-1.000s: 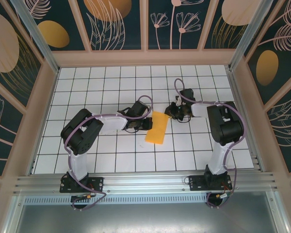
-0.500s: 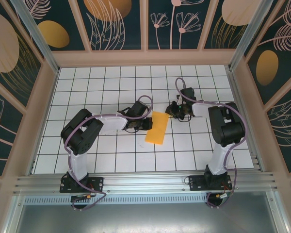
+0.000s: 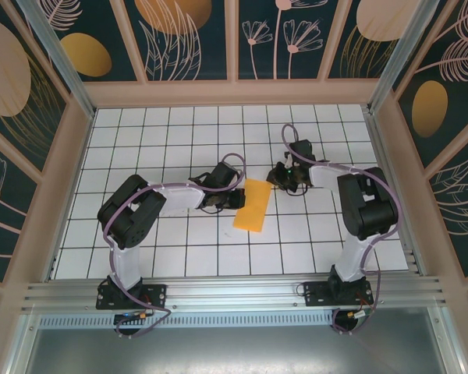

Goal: Fold a paper plane with a square sheet of paper (pick it up from the middle)
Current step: First fold the paper in half at the center of the table.

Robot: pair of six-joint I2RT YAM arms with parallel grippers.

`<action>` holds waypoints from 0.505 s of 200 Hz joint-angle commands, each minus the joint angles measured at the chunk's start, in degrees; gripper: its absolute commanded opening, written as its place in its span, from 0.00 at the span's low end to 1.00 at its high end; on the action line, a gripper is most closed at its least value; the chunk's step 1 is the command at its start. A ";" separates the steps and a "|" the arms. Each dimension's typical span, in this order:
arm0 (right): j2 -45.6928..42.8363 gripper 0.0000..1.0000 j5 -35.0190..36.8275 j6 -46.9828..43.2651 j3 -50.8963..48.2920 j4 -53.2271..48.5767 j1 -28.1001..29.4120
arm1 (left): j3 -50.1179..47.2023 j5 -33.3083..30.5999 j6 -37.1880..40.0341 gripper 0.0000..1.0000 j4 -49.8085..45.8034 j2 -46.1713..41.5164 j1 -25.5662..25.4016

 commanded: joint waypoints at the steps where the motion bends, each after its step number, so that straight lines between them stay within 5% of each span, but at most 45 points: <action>1: -5.15 0.17 -1.72 0.54 -2.18 0.36 1.76 | -2.88 -3.27 -0.02 0.00 -7.20 2.29 -0.34; 101: -3.29 0.18 1.40 4.26 -10.85 5.07 6.43 | -3.09 -3.30 -0.11 0.00 -7.09 2.35 -0.33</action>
